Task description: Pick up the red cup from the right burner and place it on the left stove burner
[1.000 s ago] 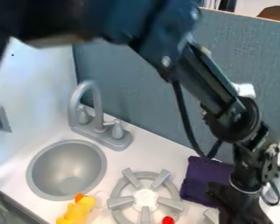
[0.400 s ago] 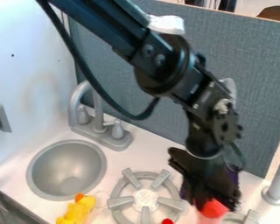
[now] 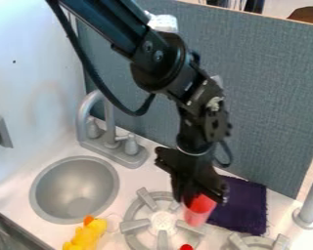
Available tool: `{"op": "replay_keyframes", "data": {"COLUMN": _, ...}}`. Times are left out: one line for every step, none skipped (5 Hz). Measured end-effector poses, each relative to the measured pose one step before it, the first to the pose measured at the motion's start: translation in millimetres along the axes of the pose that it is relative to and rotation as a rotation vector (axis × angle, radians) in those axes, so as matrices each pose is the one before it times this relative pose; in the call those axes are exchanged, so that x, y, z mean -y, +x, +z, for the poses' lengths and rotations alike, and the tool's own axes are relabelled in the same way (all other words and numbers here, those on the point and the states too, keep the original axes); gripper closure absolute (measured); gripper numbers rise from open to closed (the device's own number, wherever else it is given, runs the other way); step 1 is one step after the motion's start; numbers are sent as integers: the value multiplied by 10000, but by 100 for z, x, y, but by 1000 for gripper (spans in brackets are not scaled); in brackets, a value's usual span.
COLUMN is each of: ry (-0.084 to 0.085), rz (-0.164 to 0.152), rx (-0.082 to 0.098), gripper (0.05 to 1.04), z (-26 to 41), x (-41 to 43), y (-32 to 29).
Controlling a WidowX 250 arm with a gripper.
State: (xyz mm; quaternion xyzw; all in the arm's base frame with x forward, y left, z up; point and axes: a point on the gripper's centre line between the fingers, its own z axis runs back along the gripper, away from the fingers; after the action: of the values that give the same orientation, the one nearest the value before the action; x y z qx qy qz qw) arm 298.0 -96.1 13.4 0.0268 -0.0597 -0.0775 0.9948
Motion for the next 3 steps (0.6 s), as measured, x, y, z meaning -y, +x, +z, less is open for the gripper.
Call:
{"op": "replay_keyframes", "data": {"ry": 194, "rz": 636, "rx": -678, "gripper": 985, "z": -2023, "x": -2760, "y": -463}}
{"op": "replay_keyframes", "data": {"ry": -91, "rz": 471, "rx": -711, "gripper": 985, "z": -1397, "x": -1910, "y": 215}}
{"op": "replay_keyframes", "data": {"ry": -96, "rz": 262, "rx": -296, "gripper": 985, "z": -1179, "x": -2236, "y": -70}}
